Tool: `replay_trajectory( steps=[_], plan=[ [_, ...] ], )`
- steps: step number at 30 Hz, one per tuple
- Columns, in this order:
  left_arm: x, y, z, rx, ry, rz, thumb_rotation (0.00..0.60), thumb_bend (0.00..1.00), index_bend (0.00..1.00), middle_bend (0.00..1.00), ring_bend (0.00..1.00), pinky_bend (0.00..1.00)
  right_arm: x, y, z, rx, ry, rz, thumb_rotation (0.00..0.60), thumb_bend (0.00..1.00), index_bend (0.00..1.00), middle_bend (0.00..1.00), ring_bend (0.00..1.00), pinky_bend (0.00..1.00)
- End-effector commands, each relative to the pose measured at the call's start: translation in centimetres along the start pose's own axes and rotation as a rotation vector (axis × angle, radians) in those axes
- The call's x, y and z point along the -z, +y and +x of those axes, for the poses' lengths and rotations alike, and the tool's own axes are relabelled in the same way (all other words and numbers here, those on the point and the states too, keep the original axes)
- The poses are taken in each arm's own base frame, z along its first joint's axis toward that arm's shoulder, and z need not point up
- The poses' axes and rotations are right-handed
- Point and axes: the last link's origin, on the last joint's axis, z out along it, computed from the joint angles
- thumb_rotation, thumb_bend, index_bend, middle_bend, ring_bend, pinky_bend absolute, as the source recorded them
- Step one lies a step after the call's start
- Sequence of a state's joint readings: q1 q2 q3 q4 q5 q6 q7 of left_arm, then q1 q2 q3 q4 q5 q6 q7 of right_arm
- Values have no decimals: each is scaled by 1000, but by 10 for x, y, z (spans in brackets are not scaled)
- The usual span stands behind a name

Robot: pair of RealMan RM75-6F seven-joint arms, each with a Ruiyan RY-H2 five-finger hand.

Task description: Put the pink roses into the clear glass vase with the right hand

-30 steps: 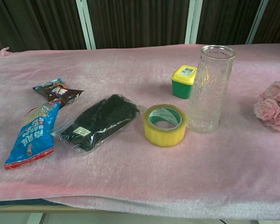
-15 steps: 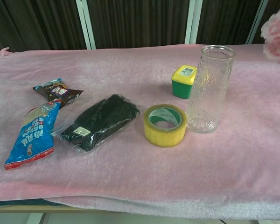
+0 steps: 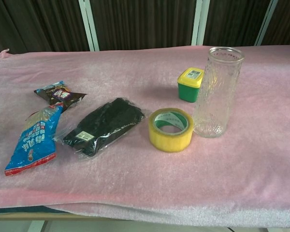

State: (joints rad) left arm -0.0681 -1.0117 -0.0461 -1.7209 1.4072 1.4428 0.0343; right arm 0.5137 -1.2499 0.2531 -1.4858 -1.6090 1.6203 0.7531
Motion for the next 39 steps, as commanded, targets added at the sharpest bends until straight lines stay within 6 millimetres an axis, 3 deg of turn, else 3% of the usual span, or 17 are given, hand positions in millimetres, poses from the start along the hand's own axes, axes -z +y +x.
replay_trajectory(
  steps=[1,11,28,29,32,34,39],
  plan=[
    [0,0,0,1,1,1,600,364,135,85,67,261,-14,-10,-6,-73,-9,30,600,293,821,625,591,648],
    [0,1,0,-2,-1,-4,600,365,135,85,67,262,-25,-13,-30,-343,-57,-39,600,294,821,626,592,649],
    [0,-1,1,3,6,1,600,364,135,86,67,261,-29,6,-53,-451,-127,-108,600,293,821,626,592,649],
    [12,-2,1,-36,-8,-8,600,365,135,85,67,261,-30,7,-53,-454,-126,-110,600,293,820,626,592,649],
    [14,2,4,-36,5,-4,600,364,135,85,68,261,-31,9,-55,-463,-130,-116,600,293,821,626,592,649],
    [25,-10,5,-28,3,19,600,363,135,85,67,262,-30,11,-57,-465,-133,-122,600,293,821,626,592,649],
    [25,-13,6,-8,6,5,600,364,134,85,67,262,-27,21,-59,-466,-138,-162,600,293,821,626,592,649]
  ],
)
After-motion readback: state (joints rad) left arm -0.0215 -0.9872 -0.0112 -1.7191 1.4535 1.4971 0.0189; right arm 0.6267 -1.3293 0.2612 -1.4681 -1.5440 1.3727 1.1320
